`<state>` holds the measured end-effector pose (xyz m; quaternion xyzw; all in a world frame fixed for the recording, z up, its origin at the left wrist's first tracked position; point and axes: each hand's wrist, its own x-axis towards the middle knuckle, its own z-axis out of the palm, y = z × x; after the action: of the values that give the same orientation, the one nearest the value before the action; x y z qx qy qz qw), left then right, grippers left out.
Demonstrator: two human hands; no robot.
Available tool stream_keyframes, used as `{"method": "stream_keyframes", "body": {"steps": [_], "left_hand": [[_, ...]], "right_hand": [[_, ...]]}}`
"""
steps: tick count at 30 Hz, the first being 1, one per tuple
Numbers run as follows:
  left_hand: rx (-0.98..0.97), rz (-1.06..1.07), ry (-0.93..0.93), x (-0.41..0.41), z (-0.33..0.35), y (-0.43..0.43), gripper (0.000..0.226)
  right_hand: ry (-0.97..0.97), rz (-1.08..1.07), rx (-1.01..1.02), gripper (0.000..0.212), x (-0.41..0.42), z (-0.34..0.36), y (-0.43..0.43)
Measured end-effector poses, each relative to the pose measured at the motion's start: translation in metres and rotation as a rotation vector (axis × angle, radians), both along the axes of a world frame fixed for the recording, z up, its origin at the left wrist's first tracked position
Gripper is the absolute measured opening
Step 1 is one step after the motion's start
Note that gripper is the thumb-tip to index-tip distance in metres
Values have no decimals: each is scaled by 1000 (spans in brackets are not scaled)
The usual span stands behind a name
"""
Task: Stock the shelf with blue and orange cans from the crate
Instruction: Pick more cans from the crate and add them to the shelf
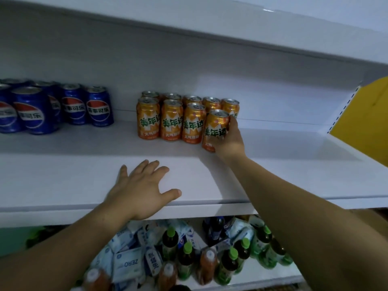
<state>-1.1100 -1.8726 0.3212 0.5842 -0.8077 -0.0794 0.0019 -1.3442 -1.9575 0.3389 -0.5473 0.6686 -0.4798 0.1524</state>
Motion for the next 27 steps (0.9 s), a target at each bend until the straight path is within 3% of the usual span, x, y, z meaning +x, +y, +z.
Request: {"method": "stream_keyframes", "body": {"steps": [4, 10, 16, 23, 27], "left_hand": [[-6, -5, 2, 1, -2, -1, 78], [-3, -8, -3, 1, -5, -2, 78], [13, 3, 13, 1, -4, -3, 78], [77, 22, 74, 1, 8, -7, 79], [104, -80, 274, -43, 25, -2, 79]], "right_hand": [[16, -62, 42, 76, -2, -2, -20], [54, -71, 88, 63, -5, -7, -33], [42, -6, 217, 72, -2, 7, -32], [368, 77, 417, 69, -28, 33, 37], [436, -36, 502, 77, -70, 38, 90]]}}
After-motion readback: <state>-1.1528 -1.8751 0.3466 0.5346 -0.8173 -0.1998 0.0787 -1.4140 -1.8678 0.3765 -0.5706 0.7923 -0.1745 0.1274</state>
